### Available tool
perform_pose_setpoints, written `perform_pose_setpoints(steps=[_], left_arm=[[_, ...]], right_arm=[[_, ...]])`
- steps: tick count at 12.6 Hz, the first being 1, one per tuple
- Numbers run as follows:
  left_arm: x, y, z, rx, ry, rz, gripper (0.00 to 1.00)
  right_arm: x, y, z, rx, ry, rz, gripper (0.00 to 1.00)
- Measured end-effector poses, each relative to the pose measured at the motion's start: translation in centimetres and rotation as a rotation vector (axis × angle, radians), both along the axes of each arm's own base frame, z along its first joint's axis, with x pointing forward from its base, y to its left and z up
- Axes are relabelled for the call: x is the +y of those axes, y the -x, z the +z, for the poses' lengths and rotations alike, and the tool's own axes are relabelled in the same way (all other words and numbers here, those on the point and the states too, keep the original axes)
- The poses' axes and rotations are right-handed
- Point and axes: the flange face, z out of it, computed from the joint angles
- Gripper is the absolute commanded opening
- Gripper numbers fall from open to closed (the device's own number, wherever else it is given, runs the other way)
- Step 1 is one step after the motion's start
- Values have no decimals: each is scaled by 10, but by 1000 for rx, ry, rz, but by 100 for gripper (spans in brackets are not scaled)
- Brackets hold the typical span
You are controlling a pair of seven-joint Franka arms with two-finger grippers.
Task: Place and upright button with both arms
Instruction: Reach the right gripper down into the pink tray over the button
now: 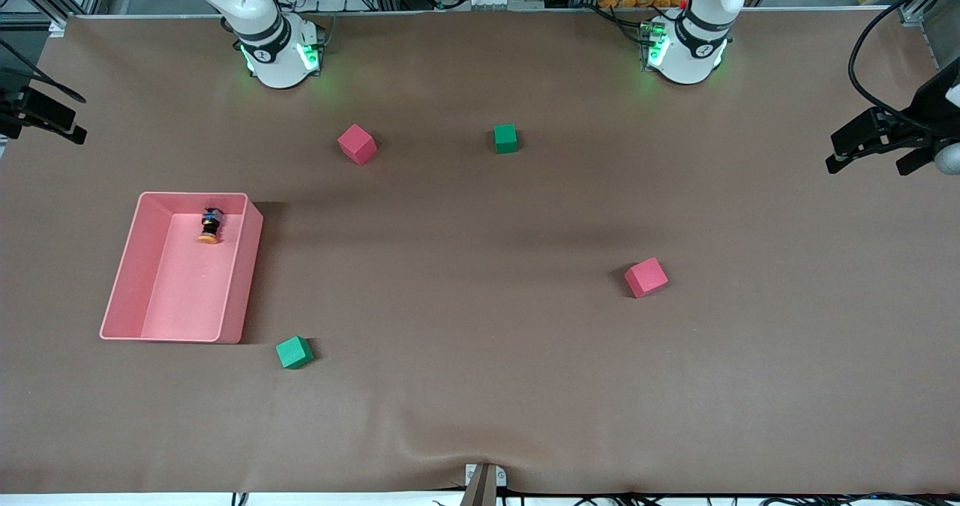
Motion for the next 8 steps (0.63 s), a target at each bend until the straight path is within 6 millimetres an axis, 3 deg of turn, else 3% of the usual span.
perform_pose_setpoints(steps=[8], left_arm=[[4, 1, -1, 11, -29, 3, 100]], right_arm=[[-1, -3, -7, 16, 24, 2, 100]])
